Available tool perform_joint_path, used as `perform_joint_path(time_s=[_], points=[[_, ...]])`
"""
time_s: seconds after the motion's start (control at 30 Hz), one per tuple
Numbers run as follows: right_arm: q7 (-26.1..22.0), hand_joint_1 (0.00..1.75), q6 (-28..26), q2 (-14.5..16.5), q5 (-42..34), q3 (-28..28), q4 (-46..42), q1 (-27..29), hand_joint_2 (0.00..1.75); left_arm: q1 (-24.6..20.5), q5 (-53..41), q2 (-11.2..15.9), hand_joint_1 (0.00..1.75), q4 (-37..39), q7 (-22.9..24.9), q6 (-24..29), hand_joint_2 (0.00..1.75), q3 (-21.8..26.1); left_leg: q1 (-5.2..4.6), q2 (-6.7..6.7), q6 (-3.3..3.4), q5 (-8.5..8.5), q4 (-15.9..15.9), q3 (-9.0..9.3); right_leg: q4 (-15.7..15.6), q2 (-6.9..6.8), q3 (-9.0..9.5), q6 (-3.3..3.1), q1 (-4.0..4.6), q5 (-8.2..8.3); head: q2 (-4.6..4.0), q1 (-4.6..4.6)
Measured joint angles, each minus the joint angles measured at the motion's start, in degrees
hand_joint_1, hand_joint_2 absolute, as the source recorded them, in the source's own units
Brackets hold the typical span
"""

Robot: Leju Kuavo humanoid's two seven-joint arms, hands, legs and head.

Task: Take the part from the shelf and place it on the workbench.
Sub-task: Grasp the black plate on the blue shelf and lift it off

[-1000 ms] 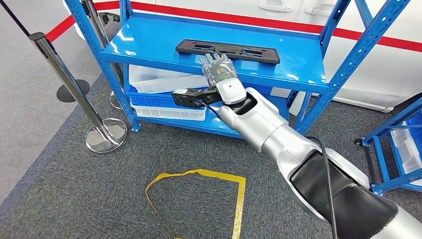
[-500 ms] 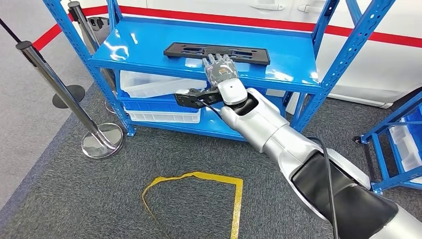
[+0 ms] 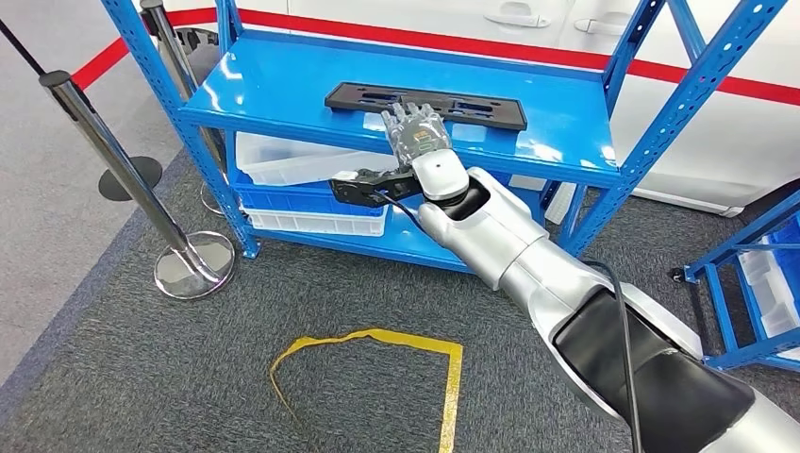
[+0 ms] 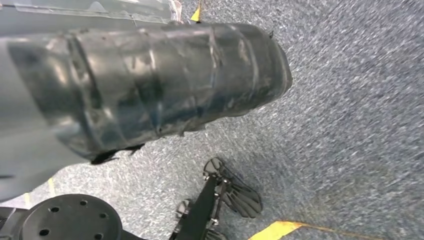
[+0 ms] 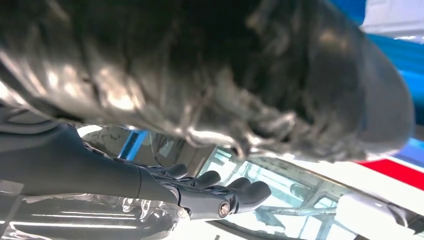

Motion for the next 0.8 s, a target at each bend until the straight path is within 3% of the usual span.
perform_joint_path(time_s=[0.07,0.13,0.23,0.3,0.37,0.4,0.43,0.5,0.57,0.6,0.7,0.73,0.8], points=[[0.1,0.00,0.1,-0.1,0.0,0.0,-0.2,-0.2,0.00,0.0,0.0,0.0,0.00,0.0,-0.1,0.0,0.00,0.0,-0.17,-0.08,-0.44,-0.22,0.1,0.08,-6.1,0.06,2.84,-0.43,0.30,2.01,0.00,-0.04],[0.2,0.00,0.1,-0.2,0.0,0.0,-0.3,-0.2,0.00,0.0,0.1,0.0,0.00,0.0,-0.2,0.0,0.00,0.0,-0.32,-0.11,-0.97,-0.22,0.0,-0.05,-7.5,0.11,3.56,-0.65,0.57,1.81,0.00,-0.09],[0.2,0.00,0.2,-0.2,0.0,0.0,-0.5,-0.1,0.00,0.0,0.1,0.0,0.00,0.0,-0.2,0.0,0.00,0.0,-0.13,0.04,-1.76,-0.97,0.6,-0.23,-8.3,0.10,4.05,-1.34,0.27,1.98,0.00,-0.13],[0.2,0.00,0.3,-0.2,0.1,0.0,-0.7,-0.2,0.00,-0.1,0.1,0.0,0.00,0.0,-0.2,0.0,0.00,0.0,-0.06,0.15,-2.12,-3.75,5.9,-2.69,-8.7,0.05,4.52,-1.85,0.12,2.05,0.00,-0.31],[0.2,0.00,0.5,-0.2,0.1,0.0,-0.8,-0.1,0.00,0.0,0.1,0.0,0.00,0.0,-0.2,0.0,0.00,0.0,-0.10,0.15,-2.34,-6.60,14.0,-6.84,-8.7,0.03,4.66,-2.13,0.28,1.91,0.00,-0.45],[0.2,0.00,0.6,-0.2,0.1,0.0,-0.8,0.0,0.00,0.0,0.1,0.0,0.00,0.0,-0.2,0.0,0.00,0.0,-0.10,0.16,-2.37,-6.82,16.3,-8.27,-8.7,0.04,4.72,-2.23,0.36,1.81,0.00,-0.45],[0.2,0.00,0.7,-0.2,0.1,0.0,-0.8,0.1,0.00,0.1,0.1,0.0,0.00,0.0,-0.2,0.0,0.00,0.0,-0.09,0.16,-2.34,-5.88,16.4,-8.64,-8.6,0.06,4.81,-2.29,0.41,1.67,0.00,-0.46],[0.2,0.00,0.8,-0.2,0.1,0.0,-0.9,0.2,0.00,0.1,0.1,0.0,0.00,0.0,-0.2,0.0,0.00,0.0,-0.09,0.23,-2.13,-1.57,9.8,-6.03,-8.3,0.12,5.15,-2.19,0.43,1.23,0.00,-0.46],[0.2,0.00,0.8,-0.2,0.2,0.0,-1.0,0.1,0.00,0.0,0.1,0.0,0.00,0.0,-0.2,0.1,0.00,0.0,-0.32,0.28,-1.77,1.03,2.8,-2.65,-7.9,0.20,5.22,-1.79,0.66,0.76,0.00,-0.50],[0.2,0.00,0.8,-0.2,0.2,0.0,-1.0,0.0,0.00,0.0,0.1,0.0,0.00,0.0,-0.2,0.1,0.00,0.0,-0.45,0.26,-1.58,1.20,1.1,-1.87,-7.8,0.22,5.13,-1.54,0.75,0.66,0.00,-0.49],[0.2,0.00,0.8,-0.2,0.3,0.0,-1.0,0.0,0.00,0.0,0.1,-0.1,0.00,0.0,-0.2,0.1,0.00,0.0,-0.40,0.10,-0.85,0.80,0.5,-1.62,-7.7,0.22,4.88,-0.89,0.82,0.44,0.00,-0.43],[0.2,0.00,0.7,-0.2,0.3,-0.1,-1.0,0.0,0.00,0.0,0.1,-0.1,0.00,0.0,-0.2,0.1,0.00,0.0,-0.27,0.10,-0.56,0.83,0.3,-1.43,-7.0,0.17,4.62,-0.62,0.79,-0.14,0.00,-0.34],[0.2,0.00,0.7,-0.2,0.4,-0.2,-1.0,-0.1,0.00,0.0,0.1,-0.1,0.00,0.0,-0.3,0.0,0.00,0.0,-0.09,0.13,-0.02,0.89,-0.1,-1.02,-2.3,0.08,2.50,-0.06,0.61,-2.70,0.00,-0.15]])
